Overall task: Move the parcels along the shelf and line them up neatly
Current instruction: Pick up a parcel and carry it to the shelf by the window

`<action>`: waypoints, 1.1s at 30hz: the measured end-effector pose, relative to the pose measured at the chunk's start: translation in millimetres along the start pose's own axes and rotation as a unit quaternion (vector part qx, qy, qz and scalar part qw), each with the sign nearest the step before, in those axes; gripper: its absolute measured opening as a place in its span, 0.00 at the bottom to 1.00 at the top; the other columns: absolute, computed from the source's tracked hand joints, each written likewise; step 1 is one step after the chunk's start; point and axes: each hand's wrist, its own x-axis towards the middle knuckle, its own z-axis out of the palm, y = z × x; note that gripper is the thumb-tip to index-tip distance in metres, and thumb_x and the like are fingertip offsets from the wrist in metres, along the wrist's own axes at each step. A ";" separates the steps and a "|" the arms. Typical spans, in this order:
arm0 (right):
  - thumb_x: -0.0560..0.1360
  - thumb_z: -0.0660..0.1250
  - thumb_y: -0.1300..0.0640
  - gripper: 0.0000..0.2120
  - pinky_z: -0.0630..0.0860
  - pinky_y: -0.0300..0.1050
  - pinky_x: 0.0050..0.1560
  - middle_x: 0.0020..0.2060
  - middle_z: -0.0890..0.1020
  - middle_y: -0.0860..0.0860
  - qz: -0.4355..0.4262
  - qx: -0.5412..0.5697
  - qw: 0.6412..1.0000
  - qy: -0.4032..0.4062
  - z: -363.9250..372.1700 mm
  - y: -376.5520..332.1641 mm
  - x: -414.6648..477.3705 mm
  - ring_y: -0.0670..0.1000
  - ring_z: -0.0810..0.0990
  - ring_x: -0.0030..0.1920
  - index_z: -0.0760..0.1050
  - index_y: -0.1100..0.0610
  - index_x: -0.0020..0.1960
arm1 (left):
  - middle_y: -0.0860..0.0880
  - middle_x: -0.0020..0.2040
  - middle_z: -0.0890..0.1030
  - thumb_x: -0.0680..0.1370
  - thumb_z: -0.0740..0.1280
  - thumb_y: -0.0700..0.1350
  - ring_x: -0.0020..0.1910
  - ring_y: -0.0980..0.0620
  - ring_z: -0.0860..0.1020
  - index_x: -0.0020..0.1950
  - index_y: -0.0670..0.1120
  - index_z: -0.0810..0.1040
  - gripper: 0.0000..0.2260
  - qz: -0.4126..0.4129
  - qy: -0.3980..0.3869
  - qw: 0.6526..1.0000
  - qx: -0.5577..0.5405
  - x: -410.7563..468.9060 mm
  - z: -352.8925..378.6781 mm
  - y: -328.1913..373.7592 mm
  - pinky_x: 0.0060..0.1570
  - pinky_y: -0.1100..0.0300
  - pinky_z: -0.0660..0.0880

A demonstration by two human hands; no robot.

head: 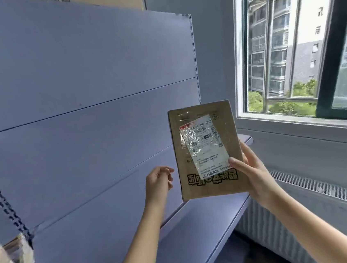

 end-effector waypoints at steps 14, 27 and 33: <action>0.68 0.73 0.39 0.36 0.73 0.61 0.64 0.66 0.76 0.45 0.090 0.024 0.953 -0.290 98.7 79.0 55.9 0.51 0.75 0.67 0.61 0.35 0.72 | 0.58 0.49 0.80 0.81 0.55 0.37 0.45 0.55 0.79 0.49 0.57 0.77 0.17 -0.041 0.239 0.967 0.083 -72.6 -94.6 -5.9 0.45 0.63 0.74; 0.81 0.60 0.58 0.28 0.64 0.44 0.70 0.59 0.63 0.39 0.059 -0.104 0.939 -0.322 200.6 123.4 -24.9 0.42 0.65 0.66 0.55 0.42 0.76 | 0.54 0.64 0.74 0.81 0.57 0.41 0.67 0.53 0.71 0.69 0.45 0.72 0.16 -0.110 0.352 0.927 0.072 -156.5 -164.7 -27.1 0.70 0.52 0.65; 0.81 0.58 0.58 0.23 0.69 0.34 0.58 0.62 0.68 0.46 0.087 -0.124 0.950 -0.274 202.3 129.6 -45.3 0.33 0.69 0.61 0.61 0.46 0.75 | 0.53 0.69 0.73 0.72 0.56 0.54 0.67 0.58 0.70 0.72 0.49 0.69 0.28 -0.121 0.319 0.939 0.034 -166.3 -174.4 -47.9 0.71 0.52 0.65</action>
